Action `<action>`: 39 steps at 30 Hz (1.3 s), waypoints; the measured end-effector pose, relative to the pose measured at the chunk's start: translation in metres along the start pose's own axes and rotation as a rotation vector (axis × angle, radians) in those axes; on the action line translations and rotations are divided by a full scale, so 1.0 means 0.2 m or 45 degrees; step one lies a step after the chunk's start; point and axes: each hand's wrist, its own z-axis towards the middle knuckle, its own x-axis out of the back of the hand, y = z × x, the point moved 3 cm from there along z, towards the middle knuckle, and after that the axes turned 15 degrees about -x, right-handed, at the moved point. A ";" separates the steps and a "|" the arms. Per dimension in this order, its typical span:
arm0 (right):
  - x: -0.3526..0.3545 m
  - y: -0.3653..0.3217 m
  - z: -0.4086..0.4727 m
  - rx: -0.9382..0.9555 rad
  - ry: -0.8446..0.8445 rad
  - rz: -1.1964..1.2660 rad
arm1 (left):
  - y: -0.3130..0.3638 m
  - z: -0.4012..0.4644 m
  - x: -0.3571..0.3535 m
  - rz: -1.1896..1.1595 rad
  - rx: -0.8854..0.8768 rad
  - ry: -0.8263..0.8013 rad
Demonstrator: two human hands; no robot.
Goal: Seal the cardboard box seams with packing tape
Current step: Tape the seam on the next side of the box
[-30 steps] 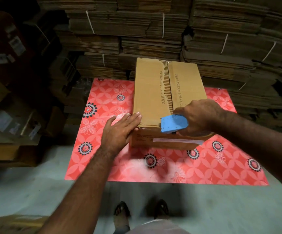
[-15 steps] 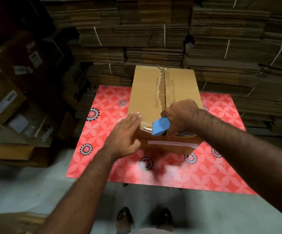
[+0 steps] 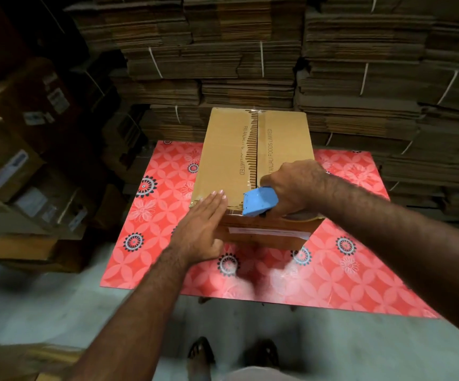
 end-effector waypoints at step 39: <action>-0.33 0.52 -0.12 -0.125 0.010 0.065 | 0.34 0.25 -0.07 0.047 -0.020 0.002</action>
